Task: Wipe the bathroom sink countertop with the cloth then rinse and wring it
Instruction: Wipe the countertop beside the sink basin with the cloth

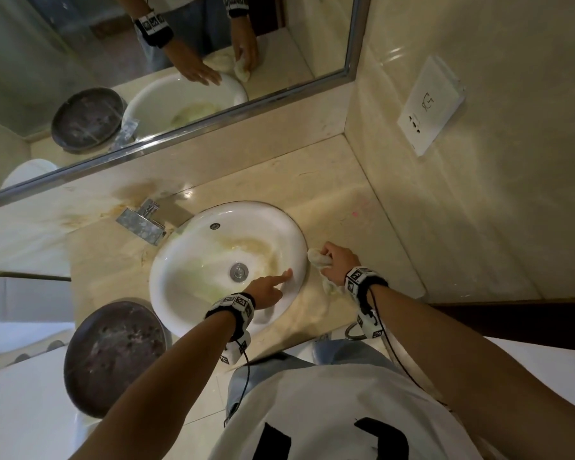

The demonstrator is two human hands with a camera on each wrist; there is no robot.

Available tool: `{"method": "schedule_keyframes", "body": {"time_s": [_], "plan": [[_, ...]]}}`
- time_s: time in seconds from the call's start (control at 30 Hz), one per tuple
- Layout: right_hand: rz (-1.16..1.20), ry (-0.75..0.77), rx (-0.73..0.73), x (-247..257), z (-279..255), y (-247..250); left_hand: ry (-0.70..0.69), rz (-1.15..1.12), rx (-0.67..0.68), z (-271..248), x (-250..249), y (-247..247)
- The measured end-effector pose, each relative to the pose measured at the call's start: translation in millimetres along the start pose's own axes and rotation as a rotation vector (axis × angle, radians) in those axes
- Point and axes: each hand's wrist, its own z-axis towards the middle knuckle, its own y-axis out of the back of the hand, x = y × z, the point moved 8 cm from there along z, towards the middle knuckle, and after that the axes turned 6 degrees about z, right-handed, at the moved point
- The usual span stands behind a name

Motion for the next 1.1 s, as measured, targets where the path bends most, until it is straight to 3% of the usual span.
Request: {"method": "schedule_keyframes", "body": {"time_s": [0.17,0.37,0.43,0.57,0.73,0.93,1.1], "plan": [[0.255,-0.089,-0.016,-26.2,2.9,30.6,-0.002,-0.003,0.001,-1.4,0.7,0.3],[-0.053,-0.078,-0.325,-50.6,0.1,89.2,0.005,-0.009,-0.003,-2.1,2.3,-2.9],[-0.173,-0.037,-0.322,-41.9,2.0,88.2,0.008,-0.016,-0.001,-2.3,2.7,-3.4],[-0.381,-0.057,-0.163,-29.1,8.9,61.7,0.012,-0.01,-0.002,-4.2,0.3,-2.6],[-0.205,-0.252,-0.211,-45.9,3.0,45.5,0.015,0.0,0.011,-6.5,-2.9,-1.8],[-0.25,-0.08,-0.3,-45.2,-2.0,71.7,-0.021,0.043,0.018,-4.9,-4.5,3.9],[-0.491,0.029,-0.394,-57.0,-21.1,109.8,-0.032,0.071,0.031,-1.2,-5.5,9.0]]}}
